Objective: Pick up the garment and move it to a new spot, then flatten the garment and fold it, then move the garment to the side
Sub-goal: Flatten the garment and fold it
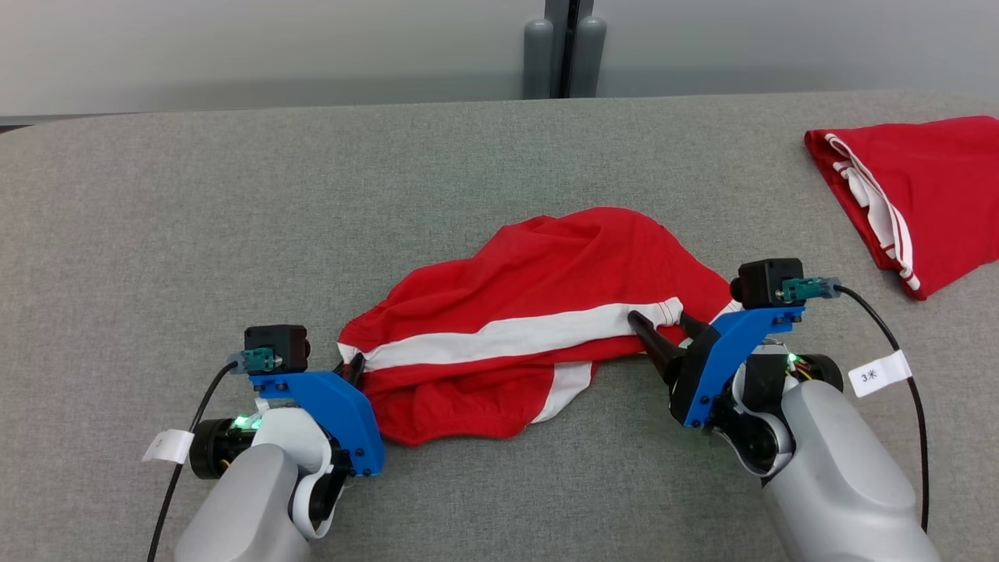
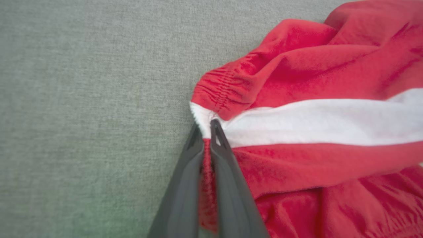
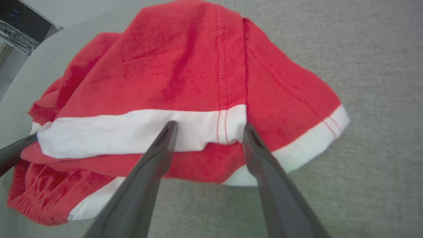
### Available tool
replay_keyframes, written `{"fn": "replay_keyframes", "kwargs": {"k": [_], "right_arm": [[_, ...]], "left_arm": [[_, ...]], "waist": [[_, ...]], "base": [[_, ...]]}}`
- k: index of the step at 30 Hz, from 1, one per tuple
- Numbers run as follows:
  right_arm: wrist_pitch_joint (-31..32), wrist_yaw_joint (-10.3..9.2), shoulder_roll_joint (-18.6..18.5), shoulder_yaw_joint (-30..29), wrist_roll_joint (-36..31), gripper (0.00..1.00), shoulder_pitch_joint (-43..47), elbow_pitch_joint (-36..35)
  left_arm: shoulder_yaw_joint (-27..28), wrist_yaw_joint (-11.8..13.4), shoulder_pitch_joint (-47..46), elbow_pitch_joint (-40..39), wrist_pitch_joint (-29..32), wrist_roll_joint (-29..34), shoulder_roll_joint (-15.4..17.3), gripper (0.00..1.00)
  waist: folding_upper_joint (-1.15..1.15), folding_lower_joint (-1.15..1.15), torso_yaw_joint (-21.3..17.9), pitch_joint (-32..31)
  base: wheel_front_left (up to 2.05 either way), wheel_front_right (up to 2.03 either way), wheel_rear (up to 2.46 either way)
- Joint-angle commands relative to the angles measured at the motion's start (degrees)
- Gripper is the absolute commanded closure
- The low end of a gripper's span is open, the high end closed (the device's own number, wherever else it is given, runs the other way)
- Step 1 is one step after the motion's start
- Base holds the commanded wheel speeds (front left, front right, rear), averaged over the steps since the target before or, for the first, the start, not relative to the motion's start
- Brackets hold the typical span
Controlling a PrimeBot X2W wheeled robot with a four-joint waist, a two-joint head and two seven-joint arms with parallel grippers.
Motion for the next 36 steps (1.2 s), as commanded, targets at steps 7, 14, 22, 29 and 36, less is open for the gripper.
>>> {"fn": "replay_keyframes", "kwargs": {"k": [7,14,22,29,36], "right_arm": [[-4.0,0.03,-0.2,3.4,2.4,1.00,-3.9,3.3],[-7.5,0.03,-0.2,4.7,1.8,1.00,-6.1,5.8],[-12.4,0.03,-0.2,4.0,0.9,1.00,-7.3,2.4],[-12.9,0.03,-0.2,-0.4,-3.0,1.00,-2.1,-8.6],[-7.1,0.03,-0.2,-5.3,-5.0,1.00,5.9,-29.4]], "left_arm": [[-0.4,-0.4,-0.3,0.4,-0.3,-0.5,0.0,1.00],[0.2,-0.5,0.0,-0.5,-2.4,-1.2,0.2,1.00],[5.0,-2.5,1.4,-5.8,-9.2,-6.4,-0.4,1.00],[8.3,-5.0,5.1,-19.7,-11.3,-14.7,-0.5,1.00],[8.7,-4.9,9.3,-38.3,-6.5,-21.4,0.6,1.00]], "waist": [[0.00,0.00,0.1,0.1],[0.00,0.00,-0.1,-0.6],[0.00,0.00,-0.8,-2.4],[0.00,0.00,-1.1,-4.1],[0.00,0.00,-1.1,-4.1]], "base": [[0.00,0.00,0.00],[0.00,0.00,0.00],[0.00,0.00,0.00],[0.00,0.00,0.00],[0.00,0.00,0.00]]}}
